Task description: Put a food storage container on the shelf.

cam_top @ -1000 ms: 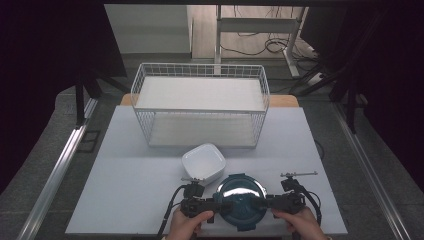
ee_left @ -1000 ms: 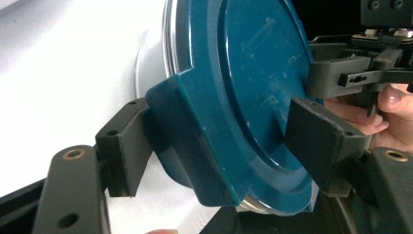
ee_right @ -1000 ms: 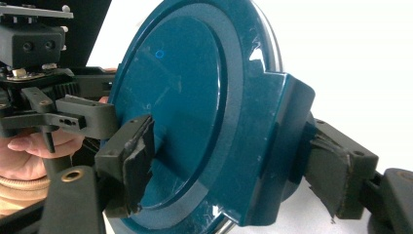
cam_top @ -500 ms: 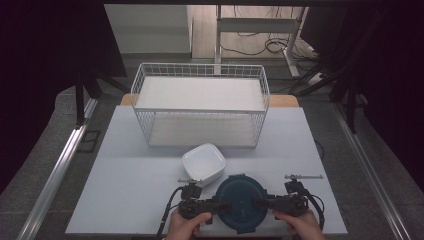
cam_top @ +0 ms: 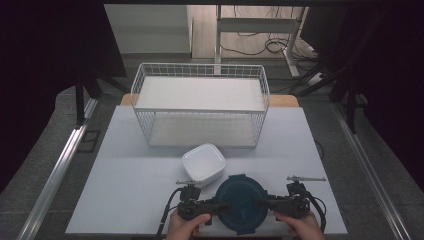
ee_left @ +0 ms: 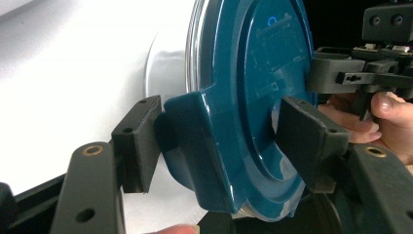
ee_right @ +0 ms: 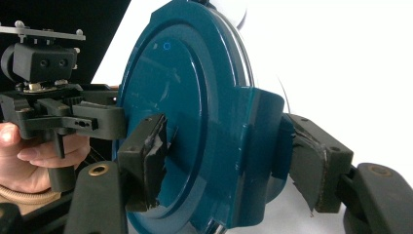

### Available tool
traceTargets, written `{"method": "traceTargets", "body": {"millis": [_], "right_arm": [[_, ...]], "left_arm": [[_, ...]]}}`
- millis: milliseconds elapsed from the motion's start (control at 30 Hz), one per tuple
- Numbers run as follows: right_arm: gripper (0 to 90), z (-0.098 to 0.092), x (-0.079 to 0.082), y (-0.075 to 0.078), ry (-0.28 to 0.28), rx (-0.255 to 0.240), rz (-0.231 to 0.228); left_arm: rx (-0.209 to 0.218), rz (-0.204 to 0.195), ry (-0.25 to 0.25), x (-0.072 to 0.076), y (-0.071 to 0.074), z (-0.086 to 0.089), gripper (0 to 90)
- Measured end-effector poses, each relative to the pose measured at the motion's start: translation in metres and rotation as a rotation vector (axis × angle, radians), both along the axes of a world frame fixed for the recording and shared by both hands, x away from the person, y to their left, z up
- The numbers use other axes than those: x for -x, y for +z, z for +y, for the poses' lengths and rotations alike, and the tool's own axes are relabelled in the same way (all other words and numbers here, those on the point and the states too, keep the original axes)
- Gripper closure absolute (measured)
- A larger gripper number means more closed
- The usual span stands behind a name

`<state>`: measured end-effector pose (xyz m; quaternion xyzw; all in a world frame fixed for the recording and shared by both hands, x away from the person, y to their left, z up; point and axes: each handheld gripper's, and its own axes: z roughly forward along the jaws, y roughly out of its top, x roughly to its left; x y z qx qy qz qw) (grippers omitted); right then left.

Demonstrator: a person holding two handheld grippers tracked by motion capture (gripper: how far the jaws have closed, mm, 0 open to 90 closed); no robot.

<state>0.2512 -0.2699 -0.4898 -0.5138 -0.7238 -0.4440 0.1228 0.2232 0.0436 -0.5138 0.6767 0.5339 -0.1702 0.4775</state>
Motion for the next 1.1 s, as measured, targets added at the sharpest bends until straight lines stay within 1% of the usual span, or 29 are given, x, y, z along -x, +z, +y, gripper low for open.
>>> {"method": "traceTargets", "body": {"millis": [100, 233, 267, 333, 400, 567, 600, 667, 767, 800, 933, 1067, 1100], "right_arm": [[36.1, -0.001, 0.002, 0.001, -0.006, -0.002, -0.003], [37.2, -0.002, 0.004, 0.003, -0.020, -0.006, -0.011], [37.4, -0.001, 0.005, 0.004, -0.025, -0.009, -0.015], [37.6, -0.002, 0.006, 0.005, -0.033, -0.012, -0.027], [37.6, -0.003, 0.008, 0.007, -0.032, -0.007, -0.039], [37.7, -0.001, 0.011, 0.009, -0.037, 0.008, -0.061], [37.7, -0.001, 0.011, 0.009, -0.037, 0.008, -0.061], [37.7, -0.001, 0.012, 0.009, -0.034, -0.002, -0.058], [37.7, -0.001, 0.012, 0.008, -0.037, -0.010, -0.051], [37.7, -0.001, 0.012, 0.008, -0.037, -0.009, -0.054], [37.8, -0.001, 0.013, 0.010, -0.042, -0.007, -0.069], [37.9, -0.001, 0.013, 0.015, -0.043, -0.004, -0.088], [37.8, -0.001, 0.013, 0.018, -0.041, 0.001, -0.099]], "left_arm": [[-0.012, -0.003, -0.006, 0.001, 0.003, 0.000, 36.2], [-0.011, -0.003, 0.001, 0.001, 0.006, 0.000, 38.7], [-0.012, -0.010, 0.004, 0.002, 0.007, 0.000, 38.7], [-0.034, -0.045, 0.000, 0.005, 0.011, -0.002, 39.4], [-0.040, -0.052, 0.004, 0.005, 0.012, -0.003, 39.4], [-0.038, -0.045, 0.003, 0.004, 0.013, -0.003, 39.2], [-0.040, -0.055, 0.008, 0.004, 0.014, -0.003, 39.2], [-0.060, -0.085, 0.008, 0.004, 0.017, -0.003, 39.1], [-0.066, -0.095, 0.002, 0.004, 0.018, -0.003, 39.2], [-0.064, -0.089, -0.001, 0.003, 0.018, -0.003, 39.2], [-0.058, -0.088, -0.005, 0.003, 0.019, -0.003, 39.3], [-0.057, -0.099, -0.013, 0.002, 0.023, -0.003, 39.4], [-0.053, -0.102, -0.016, 0.001, 0.024, -0.003, 39.4]]}}
